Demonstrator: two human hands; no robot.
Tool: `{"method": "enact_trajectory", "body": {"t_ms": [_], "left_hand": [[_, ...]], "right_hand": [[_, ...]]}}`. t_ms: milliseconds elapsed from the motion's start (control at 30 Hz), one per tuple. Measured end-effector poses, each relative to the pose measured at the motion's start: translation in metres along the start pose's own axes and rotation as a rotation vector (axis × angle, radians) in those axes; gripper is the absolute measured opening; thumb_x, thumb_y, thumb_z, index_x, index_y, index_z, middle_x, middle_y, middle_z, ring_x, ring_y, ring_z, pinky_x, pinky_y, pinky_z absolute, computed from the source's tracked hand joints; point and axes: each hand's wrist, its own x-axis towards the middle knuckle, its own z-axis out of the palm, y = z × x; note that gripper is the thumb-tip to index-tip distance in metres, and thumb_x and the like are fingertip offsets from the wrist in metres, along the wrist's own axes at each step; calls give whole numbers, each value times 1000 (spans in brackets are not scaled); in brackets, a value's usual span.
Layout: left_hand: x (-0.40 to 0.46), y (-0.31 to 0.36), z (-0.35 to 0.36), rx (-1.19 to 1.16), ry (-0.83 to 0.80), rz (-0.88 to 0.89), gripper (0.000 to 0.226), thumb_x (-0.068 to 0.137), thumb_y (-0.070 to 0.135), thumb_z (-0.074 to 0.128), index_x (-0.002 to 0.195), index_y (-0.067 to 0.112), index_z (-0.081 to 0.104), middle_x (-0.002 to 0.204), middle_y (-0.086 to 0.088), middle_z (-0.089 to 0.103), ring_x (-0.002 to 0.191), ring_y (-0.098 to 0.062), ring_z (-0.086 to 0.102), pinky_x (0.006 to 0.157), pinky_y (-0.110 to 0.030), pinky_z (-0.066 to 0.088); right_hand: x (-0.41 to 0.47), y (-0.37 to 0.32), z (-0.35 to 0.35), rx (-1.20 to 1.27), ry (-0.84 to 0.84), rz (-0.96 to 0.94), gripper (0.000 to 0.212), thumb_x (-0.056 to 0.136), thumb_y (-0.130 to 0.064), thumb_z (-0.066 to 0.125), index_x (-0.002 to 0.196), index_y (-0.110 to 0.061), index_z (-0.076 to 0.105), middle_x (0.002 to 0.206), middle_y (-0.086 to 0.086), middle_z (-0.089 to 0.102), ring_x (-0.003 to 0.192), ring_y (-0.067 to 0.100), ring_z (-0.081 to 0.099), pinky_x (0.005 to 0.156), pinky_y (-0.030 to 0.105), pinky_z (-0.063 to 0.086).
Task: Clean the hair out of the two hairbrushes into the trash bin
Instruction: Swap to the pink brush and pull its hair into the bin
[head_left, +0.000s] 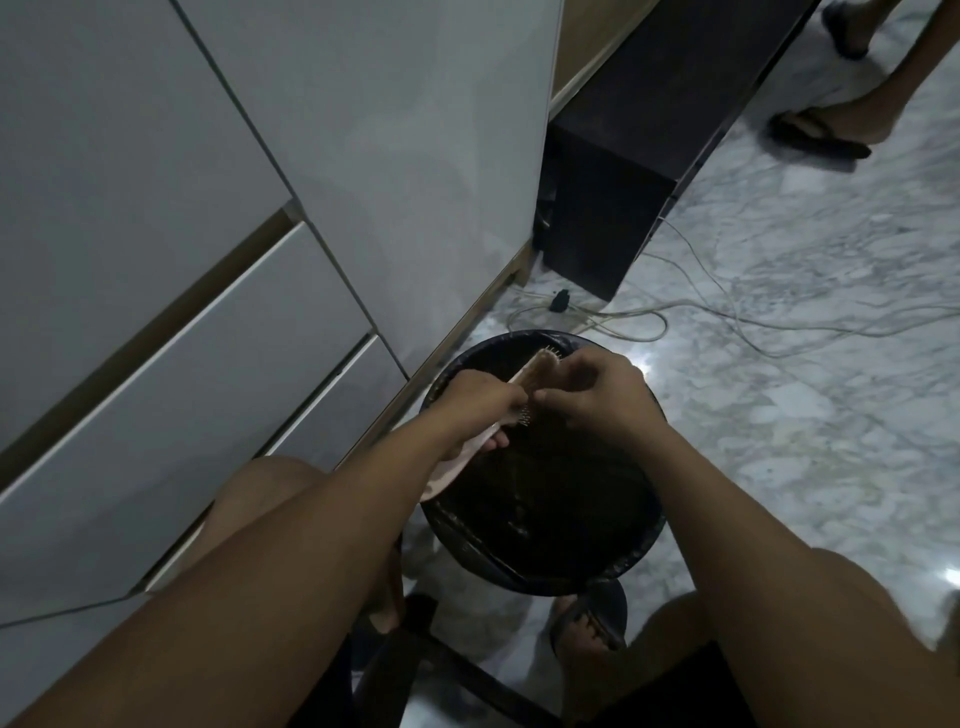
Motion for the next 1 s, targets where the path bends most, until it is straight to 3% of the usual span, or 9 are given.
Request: {"method": "enact_trajectory", "body": {"t_ms": [133, 267, 367, 500, 600, 667, 800, 1000], "left_hand": [[3, -1, -3, -17, 61, -27, 28, 90, 21, 62, 107, -2, 66, 81, -13, 69, 56, -21, 61, 49, -28, 45], [10, -5, -11, -37, 176, -72, 40, 91, 21, 61, 120, -7, 60, 74, -15, 63, 52, -21, 59, 42, -26, 42], [10, -4, -13, -50, 172, -59, 41, 90, 21, 62, 121, -6, 60, 76, -13, 63, 51, -19, 59, 41, -25, 42], [3, -1, -10, -47, 108, -38, 38, 87, 24, 64, 116, 0, 64, 84, -11, 68, 58, -21, 62, 47, -26, 45], [-5, 2, -7, 5, 88, -11, 35, 84, 33, 65, 108, 8, 67, 90, -10, 71, 66, -22, 65, 53, -28, 47], [-10, 3, -6, 40, 62, 21, 32, 86, 33, 63, 106, 10, 68, 93, -9, 70, 68, -21, 64, 57, -28, 48], [-14, 3, -4, 59, 55, 67, 34, 88, 40, 62, 103, 10, 69, 90, -8, 70, 63, -20, 62, 56, -27, 46], [-13, 2, -6, 103, 82, 77, 56, 82, 66, 58, 89, 12, 70, 82, -8, 74, 55, -19, 65, 52, -24, 47]], "right_hand": [[8, 2, -5, -10, 194, 95, 4, 78, -10, 77, 80, -13, 74, 78, 4, 71, 60, 9, 65, 51, 11, 46], [14, 5, -17, 52, 340, 184, 11, 75, -7, 75, 69, -16, 72, 73, -2, 69, 76, 11, 66, 61, 16, 45], [14, 8, -20, 73, 394, 225, 10, 74, -5, 71, 71, -14, 70, 74, -1, 69, 79, 14, 66, 60, 20, 46], [12, 8, -14, 116, 187, 200, 14, 74, -4, 69, 82, -16, 67, 84, 5, 69, 73, 21, 68, 66, 32, 58], [10, 4, -5, 268, -10, 175, 35, 75, -8, 76, 105, -17, 62, 101, 6, 67, 86, 24, 69, 66, 37, 61], [8, 3, 0, 285, -39, 103, 36, 79, -10, 76, 111, -18, 62, 105, 6, 67, 90, 23, 68, 61, 33, 60], [7, 2, 3, 179, 61, 27, 16, 85, -2, 69, 98, -12, 72, 95, 9, 71, 75, 19, 69, 56, 26, 59], [2, -2, 0, 92, -65, -100, 23, 86, 0, 66, 104, -10, 76, 92, 4, 75, 78, 9, 69, 66, 9, 53]]}}
